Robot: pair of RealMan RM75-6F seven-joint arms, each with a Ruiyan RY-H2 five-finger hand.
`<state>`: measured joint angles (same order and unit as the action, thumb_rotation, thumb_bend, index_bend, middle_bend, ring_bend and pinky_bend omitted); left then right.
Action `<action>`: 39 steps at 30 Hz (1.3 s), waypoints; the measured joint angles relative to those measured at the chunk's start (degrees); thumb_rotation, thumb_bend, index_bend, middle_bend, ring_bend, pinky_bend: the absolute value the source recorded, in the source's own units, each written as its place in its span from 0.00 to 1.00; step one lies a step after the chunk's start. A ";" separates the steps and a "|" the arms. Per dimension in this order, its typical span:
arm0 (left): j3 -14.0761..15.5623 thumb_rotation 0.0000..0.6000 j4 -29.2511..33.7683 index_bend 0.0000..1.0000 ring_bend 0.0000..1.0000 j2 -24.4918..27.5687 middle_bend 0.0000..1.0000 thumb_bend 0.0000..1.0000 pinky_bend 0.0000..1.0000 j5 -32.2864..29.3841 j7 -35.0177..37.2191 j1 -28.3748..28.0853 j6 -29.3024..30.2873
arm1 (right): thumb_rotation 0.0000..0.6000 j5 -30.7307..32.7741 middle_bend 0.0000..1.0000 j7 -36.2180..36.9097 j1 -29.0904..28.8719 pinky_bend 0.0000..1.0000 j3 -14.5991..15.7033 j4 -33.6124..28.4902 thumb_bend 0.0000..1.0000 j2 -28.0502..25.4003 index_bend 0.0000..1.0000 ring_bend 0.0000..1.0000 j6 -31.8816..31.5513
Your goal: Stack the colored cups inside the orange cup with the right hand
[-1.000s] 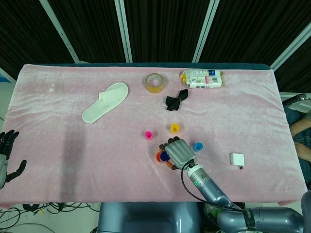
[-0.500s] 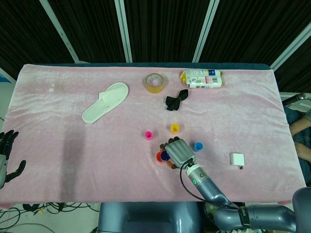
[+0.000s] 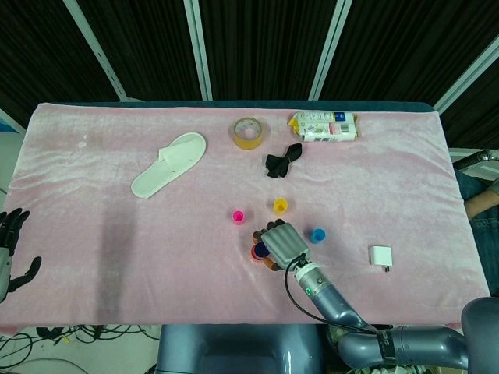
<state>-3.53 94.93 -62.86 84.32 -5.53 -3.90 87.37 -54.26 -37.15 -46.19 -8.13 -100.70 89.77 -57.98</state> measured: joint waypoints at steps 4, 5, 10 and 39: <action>-0.03 1.00 0.01 0.08 0.00 0.03 0.05 0.34 0.01 -0.03 0.07 0.02 0.04 | 1.00 0.20 0.49 0.09 -0.47 0.26 -0.03 0.55 0.32 0.52 0.53 0.30 0.11; -0.05 1.00 0.00 0.08 0.00 0.04 0.05 0.34 0.01 -0.07 0.09 0.02 0.03 | 1.00 0.27 0.48 0.11 -0.54 0.26 0.02 0.63 0.32 0.59 0.53 0.30 0.15; -0.07 1.00 -0.04 0.08 0.00 0.07 0.05 0.34 0.01 -0.15 0.09 -0.03 -0.13 | 1.00 1.19 0.32 -0.22 -0.79 0.26 0.65 0.80 0.29 0.56 0.30 0.27 0.64; -0.37 1.00 -0.21 0.08 0.00 -0.02 0.05 0.34 0.01 -0.60 -0.10 0.19 0.26 | 1.00 4.03 0.19 -1.58 -2.73 0.26 -1.82 -1.25 0.27 -3.41 0.17 0.25 -2.12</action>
<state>-3.91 94.72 -62.88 83.72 -5.64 -3.71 87.63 -50.23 -38.73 -48.92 -9.95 -101.96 86.36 -60.10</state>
